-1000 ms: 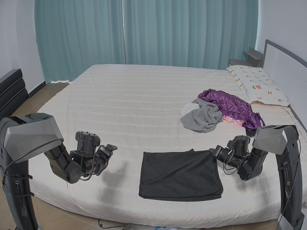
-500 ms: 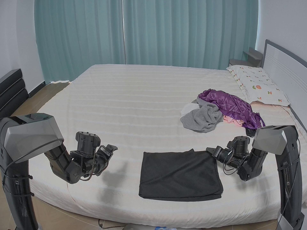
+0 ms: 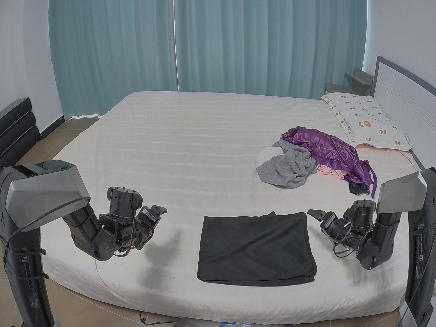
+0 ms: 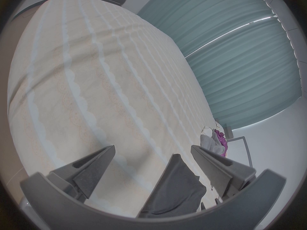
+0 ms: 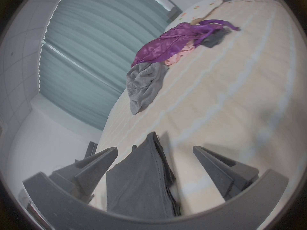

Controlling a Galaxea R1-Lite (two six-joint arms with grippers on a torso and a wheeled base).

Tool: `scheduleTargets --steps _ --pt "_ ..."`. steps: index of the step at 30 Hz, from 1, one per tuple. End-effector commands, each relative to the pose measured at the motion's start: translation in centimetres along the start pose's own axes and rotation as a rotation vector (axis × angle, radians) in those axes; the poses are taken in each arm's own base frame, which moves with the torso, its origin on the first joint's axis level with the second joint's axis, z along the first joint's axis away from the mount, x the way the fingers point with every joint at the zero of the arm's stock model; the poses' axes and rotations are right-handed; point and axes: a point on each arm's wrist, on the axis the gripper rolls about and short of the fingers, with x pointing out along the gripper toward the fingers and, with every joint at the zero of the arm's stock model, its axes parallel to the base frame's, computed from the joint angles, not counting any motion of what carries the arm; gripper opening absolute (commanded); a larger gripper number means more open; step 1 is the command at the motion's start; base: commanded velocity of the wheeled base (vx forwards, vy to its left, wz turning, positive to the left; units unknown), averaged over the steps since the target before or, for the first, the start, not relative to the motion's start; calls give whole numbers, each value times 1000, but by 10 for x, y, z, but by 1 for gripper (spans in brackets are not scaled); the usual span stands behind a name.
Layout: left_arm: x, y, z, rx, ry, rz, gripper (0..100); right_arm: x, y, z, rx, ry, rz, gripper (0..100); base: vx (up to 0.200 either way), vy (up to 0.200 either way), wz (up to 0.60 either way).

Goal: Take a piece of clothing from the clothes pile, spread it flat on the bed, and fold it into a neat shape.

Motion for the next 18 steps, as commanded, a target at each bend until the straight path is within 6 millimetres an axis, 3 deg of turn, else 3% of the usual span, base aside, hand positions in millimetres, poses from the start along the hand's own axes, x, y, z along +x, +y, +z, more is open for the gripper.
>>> scheduleTargets --steps 1,13,18 --pt "-3 -5 -5 1 10 -16 100 -46 0 4 123 -40 -24 100 0 -200 0" --pt "-6 -8 -25 47 59 -15 100 -36 -4 -5 184 -12 -35 100 0 -200 0" --pt "-5 -9 -33 139 77 -18 100 -36 -4 -8 175 -3 -35 100 0 0 0"
